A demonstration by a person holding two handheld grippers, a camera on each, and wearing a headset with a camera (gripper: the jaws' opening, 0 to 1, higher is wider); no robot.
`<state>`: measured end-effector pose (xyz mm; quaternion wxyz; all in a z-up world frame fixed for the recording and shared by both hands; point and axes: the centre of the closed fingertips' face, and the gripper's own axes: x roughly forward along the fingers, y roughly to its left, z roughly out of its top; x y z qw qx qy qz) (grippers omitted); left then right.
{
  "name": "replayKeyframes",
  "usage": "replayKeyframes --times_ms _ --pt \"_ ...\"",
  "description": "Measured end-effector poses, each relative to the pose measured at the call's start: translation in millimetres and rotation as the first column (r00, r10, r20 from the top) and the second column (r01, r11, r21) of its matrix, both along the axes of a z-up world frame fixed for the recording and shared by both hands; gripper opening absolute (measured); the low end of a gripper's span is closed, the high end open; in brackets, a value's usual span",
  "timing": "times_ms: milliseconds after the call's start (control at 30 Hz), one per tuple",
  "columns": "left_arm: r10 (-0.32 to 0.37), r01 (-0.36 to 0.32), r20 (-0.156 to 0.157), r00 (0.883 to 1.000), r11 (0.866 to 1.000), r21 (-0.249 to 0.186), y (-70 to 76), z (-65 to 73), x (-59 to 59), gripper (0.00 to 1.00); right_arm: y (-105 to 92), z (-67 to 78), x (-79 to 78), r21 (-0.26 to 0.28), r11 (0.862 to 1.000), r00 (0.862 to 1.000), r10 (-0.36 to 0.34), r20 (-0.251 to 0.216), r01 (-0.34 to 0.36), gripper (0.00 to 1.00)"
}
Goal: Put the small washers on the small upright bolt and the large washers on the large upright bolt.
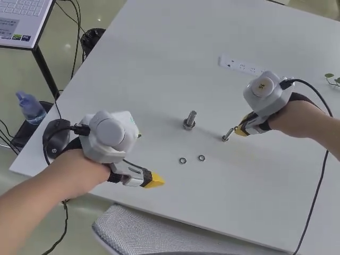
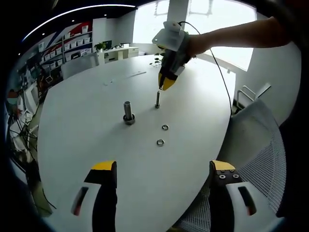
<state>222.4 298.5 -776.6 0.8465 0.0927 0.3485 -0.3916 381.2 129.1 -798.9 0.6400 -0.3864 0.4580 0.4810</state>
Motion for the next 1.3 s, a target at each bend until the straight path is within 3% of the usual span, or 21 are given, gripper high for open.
replayKeyframes --times_ms 200,600,1300 --pt "-0.009 0.009 -0.007 1.0 1.0 0.0 -3.0 -0.7 -0.8 0.77 4.9 -2.6 3.0 0.0 1.0 1.0 0.009 0.005 -0.009 0.13" --pt "-0.003 0.003 0.008 1.0 1.0 -0.02 -7.5 4.6 4.7 0.78 2.5 -9.4 4.8 -0.014 1.0 1.0 0.018 0.001 -0.018 0.13" --pt "-0.016 0.016 -0.015 1.0 1.0 -0.008 -4.0 -3.0 6.7 0.77 3.7 -23.2 5.3 -0.014 1.0 1.0 0.019 -0.012 -0.019 0.13"
